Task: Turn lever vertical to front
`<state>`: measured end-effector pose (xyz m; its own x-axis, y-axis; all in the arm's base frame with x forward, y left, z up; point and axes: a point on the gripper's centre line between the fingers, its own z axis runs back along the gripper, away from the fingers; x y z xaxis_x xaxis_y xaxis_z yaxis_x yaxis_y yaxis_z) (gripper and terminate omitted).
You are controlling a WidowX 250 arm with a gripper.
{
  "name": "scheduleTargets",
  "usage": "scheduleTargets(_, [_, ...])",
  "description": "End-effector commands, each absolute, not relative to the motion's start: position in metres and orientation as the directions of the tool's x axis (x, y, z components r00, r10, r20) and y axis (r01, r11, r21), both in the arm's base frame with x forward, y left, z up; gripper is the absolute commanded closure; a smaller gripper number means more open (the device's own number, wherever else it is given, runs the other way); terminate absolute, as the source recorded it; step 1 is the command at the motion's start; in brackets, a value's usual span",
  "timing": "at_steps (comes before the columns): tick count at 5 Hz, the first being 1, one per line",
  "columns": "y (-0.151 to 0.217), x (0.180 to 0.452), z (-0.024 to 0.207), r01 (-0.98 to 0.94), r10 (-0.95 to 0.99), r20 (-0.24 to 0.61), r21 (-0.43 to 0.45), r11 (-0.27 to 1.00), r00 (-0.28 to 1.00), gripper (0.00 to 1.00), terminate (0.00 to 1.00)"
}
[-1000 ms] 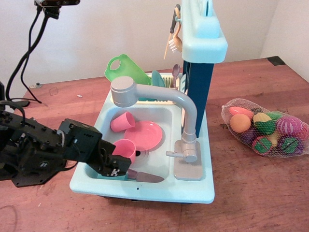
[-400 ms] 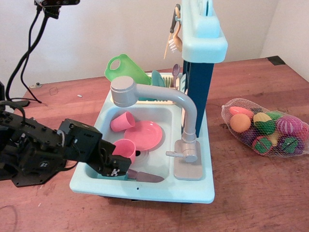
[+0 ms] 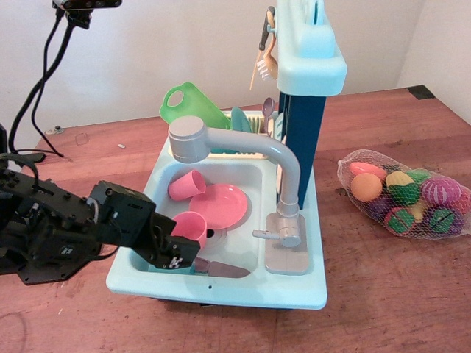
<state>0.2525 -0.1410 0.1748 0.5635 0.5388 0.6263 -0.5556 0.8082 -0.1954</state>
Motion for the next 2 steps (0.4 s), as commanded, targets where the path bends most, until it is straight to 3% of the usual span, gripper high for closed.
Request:
scheduleTargets(1, [-0.1421, 0.2526, 0.1845, -0.550, 0.557, 0.628, -0.235, 0.802, 0.543, 0.00, 0.00])
scheduleTargets(2, [-0.1421, 0.2526, 0.1845, -0.550, 0.557, 0.628, -0.235, 0.802, 0.543, 0.00, 1.00])
